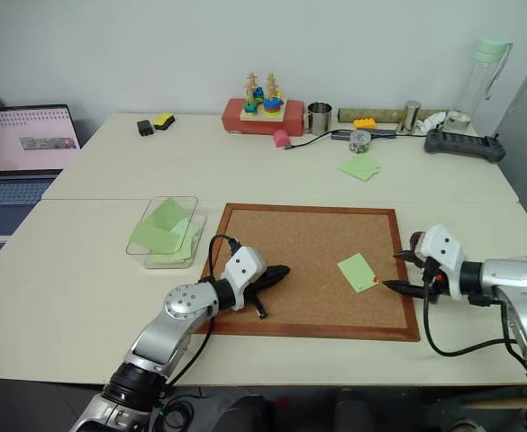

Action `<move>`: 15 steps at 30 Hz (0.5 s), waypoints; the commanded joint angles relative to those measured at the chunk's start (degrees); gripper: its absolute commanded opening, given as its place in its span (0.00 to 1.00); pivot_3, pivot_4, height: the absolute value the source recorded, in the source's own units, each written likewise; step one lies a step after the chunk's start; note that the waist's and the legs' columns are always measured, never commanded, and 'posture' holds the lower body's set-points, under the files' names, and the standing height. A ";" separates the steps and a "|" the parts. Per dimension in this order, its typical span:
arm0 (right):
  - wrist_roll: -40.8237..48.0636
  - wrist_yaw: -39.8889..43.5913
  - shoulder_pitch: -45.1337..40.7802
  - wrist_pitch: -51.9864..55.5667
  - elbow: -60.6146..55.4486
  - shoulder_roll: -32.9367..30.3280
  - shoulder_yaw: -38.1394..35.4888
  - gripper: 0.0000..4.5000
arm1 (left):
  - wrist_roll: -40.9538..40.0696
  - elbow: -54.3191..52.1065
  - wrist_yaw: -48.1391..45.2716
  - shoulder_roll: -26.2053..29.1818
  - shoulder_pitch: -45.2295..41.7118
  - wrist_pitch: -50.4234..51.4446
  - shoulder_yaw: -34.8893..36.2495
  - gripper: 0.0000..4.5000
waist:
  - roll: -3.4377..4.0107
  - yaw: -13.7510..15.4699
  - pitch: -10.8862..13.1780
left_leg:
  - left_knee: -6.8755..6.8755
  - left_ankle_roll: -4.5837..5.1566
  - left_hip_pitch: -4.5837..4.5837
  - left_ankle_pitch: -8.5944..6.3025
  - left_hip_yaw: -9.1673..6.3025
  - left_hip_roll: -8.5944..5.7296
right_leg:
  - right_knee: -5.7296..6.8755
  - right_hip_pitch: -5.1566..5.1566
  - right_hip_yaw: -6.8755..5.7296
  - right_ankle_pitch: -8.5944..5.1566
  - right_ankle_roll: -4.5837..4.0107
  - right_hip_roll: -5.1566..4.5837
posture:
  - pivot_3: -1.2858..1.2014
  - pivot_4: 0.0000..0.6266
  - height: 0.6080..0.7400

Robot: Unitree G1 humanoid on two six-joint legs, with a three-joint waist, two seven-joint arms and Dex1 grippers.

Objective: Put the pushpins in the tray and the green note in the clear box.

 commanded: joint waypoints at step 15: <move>-3.24 -0.13 -3.48 -6.16 6.40 2.99 3.84 0.41 | 2.12 2.81 -0.62 1.19 1.93 1.51 -1.59 0.00 | 0.00 0.04 0.00 | -0.01 0.00 -0.01 0.00 -0.03 -0.01 | 0.00 0.00 0.00 0.01 -0.01 0.00 | 0.52 0.24 1.00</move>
